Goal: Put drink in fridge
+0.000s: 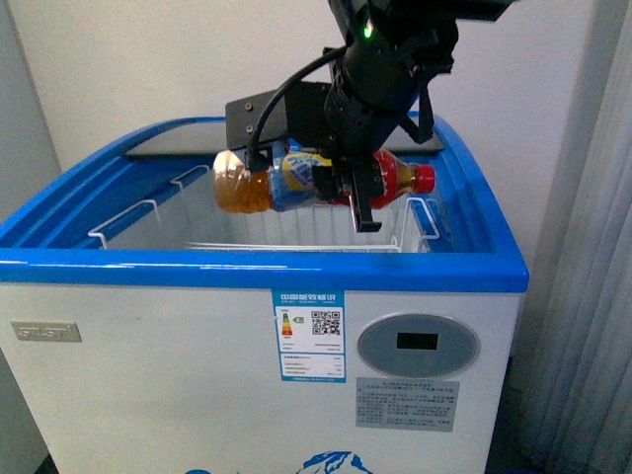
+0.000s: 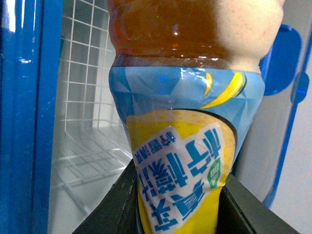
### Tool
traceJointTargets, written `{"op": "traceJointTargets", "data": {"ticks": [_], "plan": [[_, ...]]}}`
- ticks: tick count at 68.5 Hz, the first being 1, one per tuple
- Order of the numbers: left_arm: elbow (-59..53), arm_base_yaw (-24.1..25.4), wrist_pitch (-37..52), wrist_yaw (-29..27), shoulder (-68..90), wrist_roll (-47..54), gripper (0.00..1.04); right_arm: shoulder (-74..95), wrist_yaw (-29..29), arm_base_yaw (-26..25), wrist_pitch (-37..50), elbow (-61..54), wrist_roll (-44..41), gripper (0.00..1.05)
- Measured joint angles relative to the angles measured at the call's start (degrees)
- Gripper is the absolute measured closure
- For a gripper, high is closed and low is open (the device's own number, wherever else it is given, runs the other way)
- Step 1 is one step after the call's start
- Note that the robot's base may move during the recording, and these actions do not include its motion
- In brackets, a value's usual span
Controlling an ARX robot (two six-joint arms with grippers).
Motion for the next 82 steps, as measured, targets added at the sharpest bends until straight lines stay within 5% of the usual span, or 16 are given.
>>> {"op": "traceJointTargets", "data": {"ticks": [15, 39, 50, 64, 82], "plan": [[-0.02, 0.0, -8.87, 0.0, -9.66, 0.0, 1.02, 2.58, -0.17, 0.48, 4.76, -1.29, 0.98, 0.72], [-0.04, 0.0, -18.12, 0.0, -19.17, 0.0, 1.02, -4.33, -3.76, 0.48, 6.08, -6.05, 4.57, 0.07], [-0.02, 0.0, -21.31, 0.0, -22.36, 0.0, 1.02, -13.16, -6.49, -0.02, 10.19, -12.31, 9.55, 0.08], [-0.02, 0.0, -24.7, 0.0, -25.75, 0.0, 1.02, -33.55, 1.97, -2.38, 17.44, -30.45, 31.8, 0.08], [-0.02, 0.0, -35.1, 0.0, -35.74, 0.0, 1.02, -71.3, 5.9, -3.89, -3.78, -57.57, 71.21, 0.08]]}}
